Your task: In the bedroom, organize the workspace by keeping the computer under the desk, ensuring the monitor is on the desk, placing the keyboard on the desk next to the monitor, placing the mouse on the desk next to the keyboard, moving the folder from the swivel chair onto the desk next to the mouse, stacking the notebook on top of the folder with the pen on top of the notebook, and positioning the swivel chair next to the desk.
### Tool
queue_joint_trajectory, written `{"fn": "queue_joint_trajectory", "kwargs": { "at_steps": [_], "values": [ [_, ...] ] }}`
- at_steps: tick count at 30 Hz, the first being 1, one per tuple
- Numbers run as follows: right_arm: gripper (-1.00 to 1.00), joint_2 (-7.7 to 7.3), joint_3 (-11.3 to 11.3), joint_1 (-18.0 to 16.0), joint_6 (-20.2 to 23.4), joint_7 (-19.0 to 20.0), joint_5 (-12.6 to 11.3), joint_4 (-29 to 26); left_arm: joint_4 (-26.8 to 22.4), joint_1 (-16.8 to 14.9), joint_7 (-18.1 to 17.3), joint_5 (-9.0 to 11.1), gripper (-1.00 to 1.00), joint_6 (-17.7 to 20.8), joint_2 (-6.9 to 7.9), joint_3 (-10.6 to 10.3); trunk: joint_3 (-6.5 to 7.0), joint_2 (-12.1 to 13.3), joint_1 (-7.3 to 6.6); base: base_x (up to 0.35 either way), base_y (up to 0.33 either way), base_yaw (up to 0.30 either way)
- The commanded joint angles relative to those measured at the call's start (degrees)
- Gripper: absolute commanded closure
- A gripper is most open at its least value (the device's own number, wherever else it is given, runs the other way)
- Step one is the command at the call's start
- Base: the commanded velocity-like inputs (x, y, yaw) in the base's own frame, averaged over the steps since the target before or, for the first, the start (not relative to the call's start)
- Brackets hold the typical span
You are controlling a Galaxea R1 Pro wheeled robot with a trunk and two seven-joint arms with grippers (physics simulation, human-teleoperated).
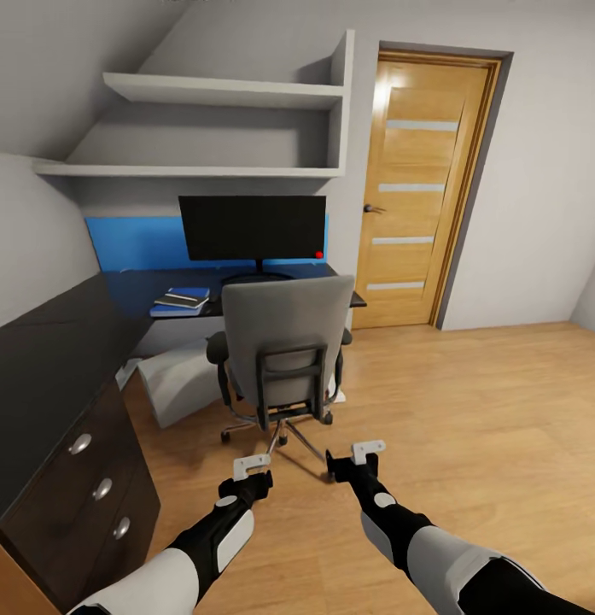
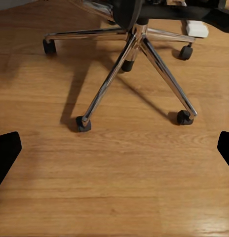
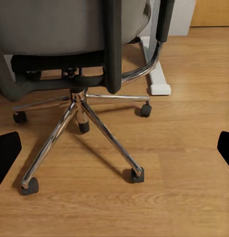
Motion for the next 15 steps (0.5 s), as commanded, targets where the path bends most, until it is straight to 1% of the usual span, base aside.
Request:
{"fn": "queue_joint_trajectory", "kwargs": {
  "at_steps": [1, 15],
  "values": [
    [-1.00, 0.01, 0.49, -0.06, -0.52, -0.37, -0.35, 0.08, 0.02, -0.05, 0.35, 0.60, -1.00, -0.26, 0.04, -0.32, 0.13, 0.39, -0.23, -0.001, 0.000, 0.000],
    [-1.00, 0.01, 0.49, -0.04, -0.78, -0.49, -0.29, 0.15, 0.02, -0.05, 0.36, 0.55, -1.00, -0.18, 0.04, -0.25, 2.64, 6.01, -3.31, 0.000, 0.000, 0.000]
  ]
}}
